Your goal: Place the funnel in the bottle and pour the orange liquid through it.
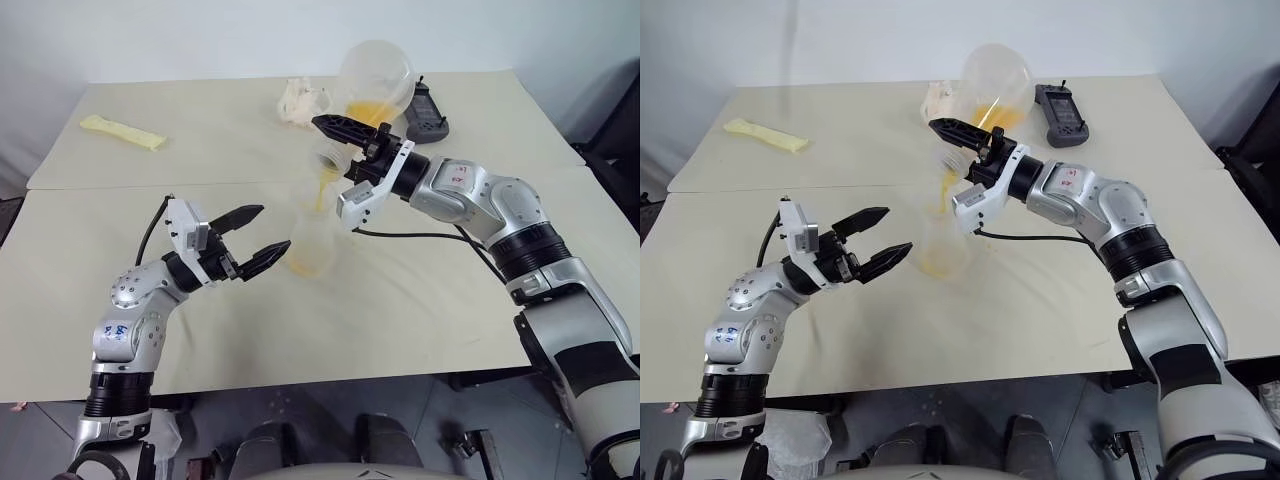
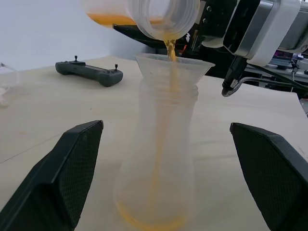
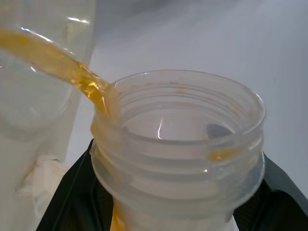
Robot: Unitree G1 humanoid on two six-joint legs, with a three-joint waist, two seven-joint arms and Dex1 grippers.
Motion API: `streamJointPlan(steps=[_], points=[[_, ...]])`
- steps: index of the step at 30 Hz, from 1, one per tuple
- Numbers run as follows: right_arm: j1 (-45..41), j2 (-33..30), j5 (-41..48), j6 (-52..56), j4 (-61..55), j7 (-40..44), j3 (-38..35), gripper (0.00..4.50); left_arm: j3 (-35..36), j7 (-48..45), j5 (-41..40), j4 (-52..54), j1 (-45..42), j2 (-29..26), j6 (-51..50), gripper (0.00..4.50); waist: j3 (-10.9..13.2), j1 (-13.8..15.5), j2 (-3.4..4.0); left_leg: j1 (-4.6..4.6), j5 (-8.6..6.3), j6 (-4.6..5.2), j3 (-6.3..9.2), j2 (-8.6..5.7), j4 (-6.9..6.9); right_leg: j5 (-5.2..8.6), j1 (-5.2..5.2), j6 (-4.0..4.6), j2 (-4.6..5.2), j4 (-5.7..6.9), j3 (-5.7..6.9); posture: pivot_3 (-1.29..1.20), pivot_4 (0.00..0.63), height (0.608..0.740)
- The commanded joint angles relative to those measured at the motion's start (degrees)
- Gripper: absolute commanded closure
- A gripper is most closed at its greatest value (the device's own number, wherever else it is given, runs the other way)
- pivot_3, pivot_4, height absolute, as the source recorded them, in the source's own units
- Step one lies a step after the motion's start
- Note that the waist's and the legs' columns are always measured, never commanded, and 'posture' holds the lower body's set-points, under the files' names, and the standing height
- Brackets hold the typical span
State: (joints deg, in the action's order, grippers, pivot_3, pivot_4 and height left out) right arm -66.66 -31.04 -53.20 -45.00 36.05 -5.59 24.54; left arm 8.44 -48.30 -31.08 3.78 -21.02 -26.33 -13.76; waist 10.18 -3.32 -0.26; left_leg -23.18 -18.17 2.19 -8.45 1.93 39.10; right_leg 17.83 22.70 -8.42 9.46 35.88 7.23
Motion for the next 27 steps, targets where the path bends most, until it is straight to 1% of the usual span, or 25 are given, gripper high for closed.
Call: streamJointPlan(steps=[1,27], points=[[-2.55,-0.75,0.43,-0.35,-2.16,-1.48,-0.52,1.92,0.07,-0.05,0.06,0.96,-1.15,0.19,1.06,0.00,0.00,0.00,0.00,0.00,0.00,0.00,0.00,0.00,0.00,0.00,0.00,0.00,0.00,0.00,0.00,0.00,0.150,0.740],[-3.18,-1.13,-2.33,-0.41,-0.70,-5.87,0.25,1.92,-0.08,-0.43,0.25,-0.13,-2.46,0.92,1.64,0.00,0.00,-0.01,0.00,0.00,0.00,0.00,0.00,0.00,0.00,0.00,0.00,0.00,0.00,0.00,0.00,0.00,0.150,0.740]])
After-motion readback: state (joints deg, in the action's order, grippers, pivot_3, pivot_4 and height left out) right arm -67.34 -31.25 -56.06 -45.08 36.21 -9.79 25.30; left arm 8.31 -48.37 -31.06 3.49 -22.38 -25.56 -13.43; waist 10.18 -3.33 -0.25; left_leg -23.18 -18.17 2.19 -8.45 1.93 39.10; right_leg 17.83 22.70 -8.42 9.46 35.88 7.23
